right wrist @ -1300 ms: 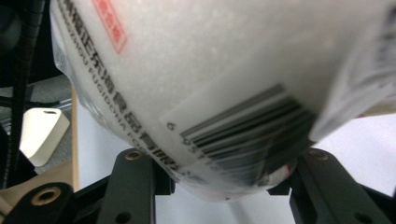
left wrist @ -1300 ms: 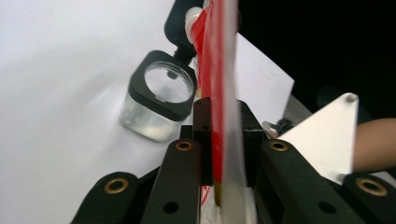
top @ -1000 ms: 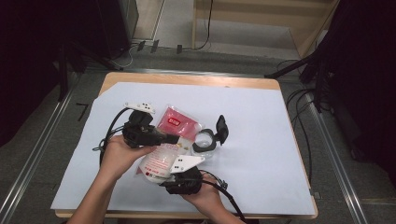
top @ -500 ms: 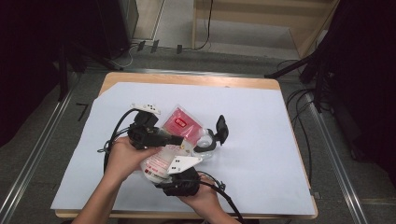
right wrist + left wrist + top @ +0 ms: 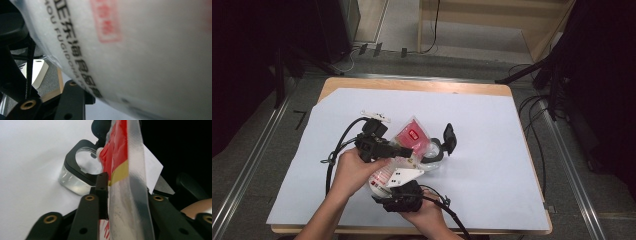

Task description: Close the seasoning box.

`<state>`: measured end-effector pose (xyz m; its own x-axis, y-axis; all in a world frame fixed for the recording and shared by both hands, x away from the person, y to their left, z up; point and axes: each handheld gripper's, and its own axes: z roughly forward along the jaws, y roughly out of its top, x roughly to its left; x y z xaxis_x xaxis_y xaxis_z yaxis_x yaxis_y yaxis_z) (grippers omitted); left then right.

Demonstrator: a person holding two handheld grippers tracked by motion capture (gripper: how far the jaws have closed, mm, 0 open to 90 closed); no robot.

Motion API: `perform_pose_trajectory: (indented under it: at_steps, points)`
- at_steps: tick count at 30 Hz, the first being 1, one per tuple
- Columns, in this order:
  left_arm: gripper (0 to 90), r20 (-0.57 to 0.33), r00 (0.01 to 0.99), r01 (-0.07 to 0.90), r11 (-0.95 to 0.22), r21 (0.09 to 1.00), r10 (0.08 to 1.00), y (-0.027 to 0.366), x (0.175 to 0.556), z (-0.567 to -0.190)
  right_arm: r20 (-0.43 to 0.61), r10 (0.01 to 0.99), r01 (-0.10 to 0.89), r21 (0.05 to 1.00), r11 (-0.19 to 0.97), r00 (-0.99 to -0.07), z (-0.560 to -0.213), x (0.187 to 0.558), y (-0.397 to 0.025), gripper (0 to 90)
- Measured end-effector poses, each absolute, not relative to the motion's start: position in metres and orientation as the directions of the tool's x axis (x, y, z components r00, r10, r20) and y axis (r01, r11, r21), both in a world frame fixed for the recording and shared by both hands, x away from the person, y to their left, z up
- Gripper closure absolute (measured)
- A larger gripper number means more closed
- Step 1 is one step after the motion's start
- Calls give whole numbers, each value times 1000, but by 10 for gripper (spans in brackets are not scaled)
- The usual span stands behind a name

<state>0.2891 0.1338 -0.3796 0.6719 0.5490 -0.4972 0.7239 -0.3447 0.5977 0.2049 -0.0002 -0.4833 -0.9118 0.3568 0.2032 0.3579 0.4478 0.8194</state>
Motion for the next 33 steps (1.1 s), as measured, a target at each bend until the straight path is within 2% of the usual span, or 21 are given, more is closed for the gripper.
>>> perform_pose_trajectory:
  at_steps: [5, 13, 21, 28, 33]
  points:
    - [685, -498, 664, 731, -347, 587, 558, 135, 289, -379, 225, 342, 371, 808, 458, -912, -483, 206, 0, 613]
    - [634, -525, 641, 756, -338, 561, 560, 142, 289, -374, 285, 323, 404, 819, 407, -903, -475, 210, -5, 619]
    - [752, -550, 597, 796, -346, 496, 584, 138, 296, -373, 231, 329, 366, 815, 449, -916, -470, 209, 0, 606]
    - [723, -555, 567, 812, -302, 499, 609, 138, 301, -361, 226, 334, 365, 817, 447, -915, -460, 215, 6, 585]
    - [686, -555, 572, 808, -300, 507, 604, 138, 301, -363, 229, 330, 366, 814, 451, -916, -462, 218, 8, 612]
